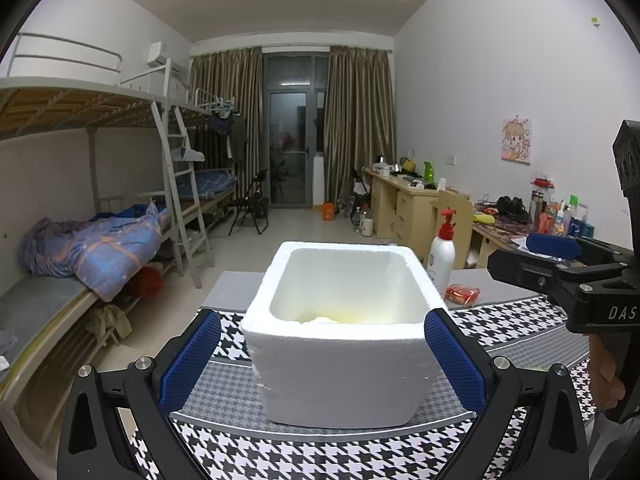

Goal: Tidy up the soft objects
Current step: 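Withdraw both tools from the foam box toward the white tube and green packet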

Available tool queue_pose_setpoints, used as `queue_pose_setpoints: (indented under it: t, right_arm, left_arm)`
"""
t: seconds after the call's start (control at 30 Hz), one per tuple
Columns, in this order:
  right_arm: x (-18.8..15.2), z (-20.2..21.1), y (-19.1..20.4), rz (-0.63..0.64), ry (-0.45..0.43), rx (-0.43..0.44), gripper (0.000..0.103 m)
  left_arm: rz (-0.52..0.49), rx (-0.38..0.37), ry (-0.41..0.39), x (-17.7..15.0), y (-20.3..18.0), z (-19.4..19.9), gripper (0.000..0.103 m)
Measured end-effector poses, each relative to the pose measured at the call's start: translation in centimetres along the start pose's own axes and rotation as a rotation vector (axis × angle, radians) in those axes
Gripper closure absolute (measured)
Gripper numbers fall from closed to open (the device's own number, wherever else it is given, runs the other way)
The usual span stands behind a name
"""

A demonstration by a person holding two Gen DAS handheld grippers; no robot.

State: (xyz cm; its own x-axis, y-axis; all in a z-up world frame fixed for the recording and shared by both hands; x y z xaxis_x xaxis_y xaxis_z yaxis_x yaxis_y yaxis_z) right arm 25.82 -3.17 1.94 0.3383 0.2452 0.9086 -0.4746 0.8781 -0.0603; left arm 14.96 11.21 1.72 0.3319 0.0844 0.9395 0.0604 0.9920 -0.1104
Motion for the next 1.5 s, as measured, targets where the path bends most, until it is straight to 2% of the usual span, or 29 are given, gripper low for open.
queue_pose_setpoints:
  t: [0.73, 1.5]
  right_arm:
    - [-2.5, 3.5, -4.7, -0.054, -0.037, -0.076, 0.004]
    - [-5.4, 5.5, -8.1, -0.113, -0.021, -0.149, 0.003]
  left_arm:
    - [-0.046, -0.096, -0.001, 0.6, -4.1, -0.5, 0.001]
    - [-0.073, -0.198, 0.027, -0.4, -7.6, -1.2, 0.001]
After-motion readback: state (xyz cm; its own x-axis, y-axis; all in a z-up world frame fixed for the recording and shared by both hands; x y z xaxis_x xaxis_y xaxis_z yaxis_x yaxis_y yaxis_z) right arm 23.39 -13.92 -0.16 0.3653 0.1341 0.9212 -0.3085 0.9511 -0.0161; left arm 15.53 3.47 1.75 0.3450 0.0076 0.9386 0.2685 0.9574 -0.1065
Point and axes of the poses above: each gripper's, at about its wrist camera, not at the fingertips, and z roughly against the way its jaws point, y to its left, x to its top, the point moved 6 cm from there along -z, roughly the way its jaws point, and after that the axes turned 15 degrees about -x, right-handed, at the moved point
